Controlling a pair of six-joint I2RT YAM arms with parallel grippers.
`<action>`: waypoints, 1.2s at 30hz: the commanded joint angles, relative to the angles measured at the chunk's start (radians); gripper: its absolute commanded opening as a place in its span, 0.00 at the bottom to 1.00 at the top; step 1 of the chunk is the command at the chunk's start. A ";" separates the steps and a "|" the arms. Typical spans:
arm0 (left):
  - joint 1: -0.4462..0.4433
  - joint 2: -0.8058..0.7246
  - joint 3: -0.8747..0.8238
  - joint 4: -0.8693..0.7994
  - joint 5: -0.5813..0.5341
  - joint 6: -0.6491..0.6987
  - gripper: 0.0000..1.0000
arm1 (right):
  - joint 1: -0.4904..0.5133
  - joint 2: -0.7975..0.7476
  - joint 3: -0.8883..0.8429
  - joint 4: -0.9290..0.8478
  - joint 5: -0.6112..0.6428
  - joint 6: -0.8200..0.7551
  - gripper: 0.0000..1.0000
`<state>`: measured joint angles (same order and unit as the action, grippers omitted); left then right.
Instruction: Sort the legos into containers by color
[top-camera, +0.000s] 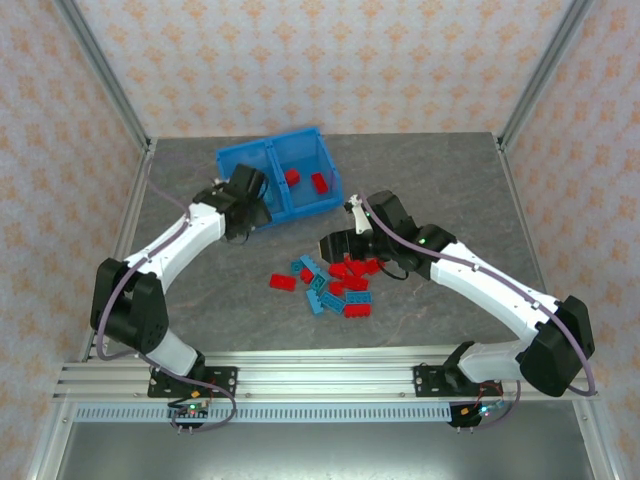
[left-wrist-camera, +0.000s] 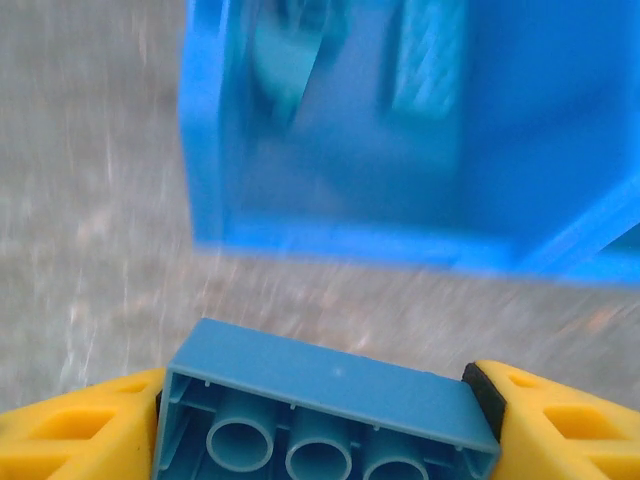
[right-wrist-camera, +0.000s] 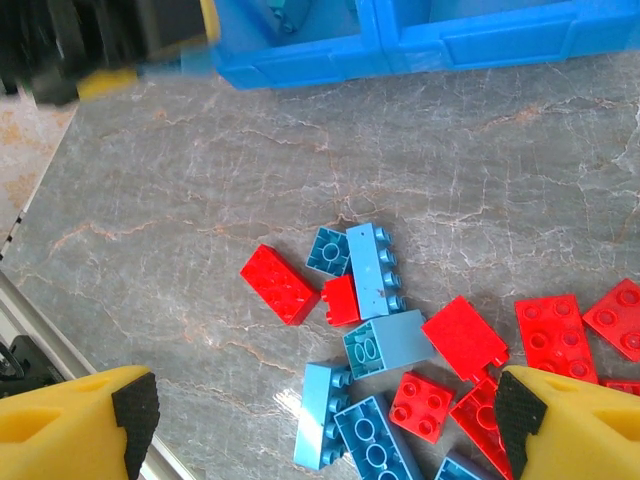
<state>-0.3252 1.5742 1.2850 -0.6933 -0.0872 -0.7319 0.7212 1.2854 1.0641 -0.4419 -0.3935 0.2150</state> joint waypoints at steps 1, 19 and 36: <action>0.013 0.091 0.131 -0.008 -0.210 0.043 0.55 | 0.003 -0.008 0.024 0.040 -0.002 0.018 0.88; 0.088 0.524 0.629 0.000 -0.343 0.171 0.76 | 0.003 -0.018 0.004 0.046 0.037 0.000 0.89; 0.054 -0.072 0.198 0.132 0.012 0.155 0.82 | 0.002 0.058 0.034 0.018 0.179 0.021 0.89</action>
<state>-0.2466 1.6794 1.5696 -0.6193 -0.1795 -0.5930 0.7212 1.3251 1.0733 -0.4183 -0.3252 0.2241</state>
